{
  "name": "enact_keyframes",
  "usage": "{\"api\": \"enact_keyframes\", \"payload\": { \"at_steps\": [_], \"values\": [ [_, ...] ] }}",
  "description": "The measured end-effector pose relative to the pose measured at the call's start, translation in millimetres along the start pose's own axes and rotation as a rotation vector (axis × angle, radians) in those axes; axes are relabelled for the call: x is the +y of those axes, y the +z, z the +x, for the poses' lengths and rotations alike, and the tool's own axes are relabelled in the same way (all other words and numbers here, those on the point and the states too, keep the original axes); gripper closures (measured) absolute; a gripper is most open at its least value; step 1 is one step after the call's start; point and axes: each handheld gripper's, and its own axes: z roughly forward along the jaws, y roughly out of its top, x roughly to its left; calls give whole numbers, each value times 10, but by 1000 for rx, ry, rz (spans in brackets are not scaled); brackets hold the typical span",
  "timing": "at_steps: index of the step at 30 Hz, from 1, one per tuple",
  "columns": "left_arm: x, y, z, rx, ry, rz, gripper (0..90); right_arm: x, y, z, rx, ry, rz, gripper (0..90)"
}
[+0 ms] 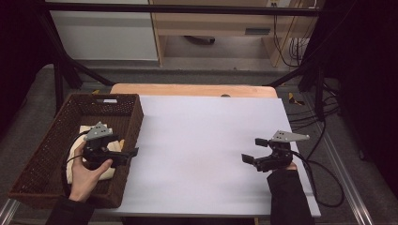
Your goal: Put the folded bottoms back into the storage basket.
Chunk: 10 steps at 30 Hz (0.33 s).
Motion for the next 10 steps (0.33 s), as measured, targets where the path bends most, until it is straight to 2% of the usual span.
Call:
{"api": "enact_keyframes", "payload": {
  "at_steps": [10],
  "values": [
    [-34,38,-7,4,2,8,57,-1,2,-1,4,-2,1,35]
  ]
}}
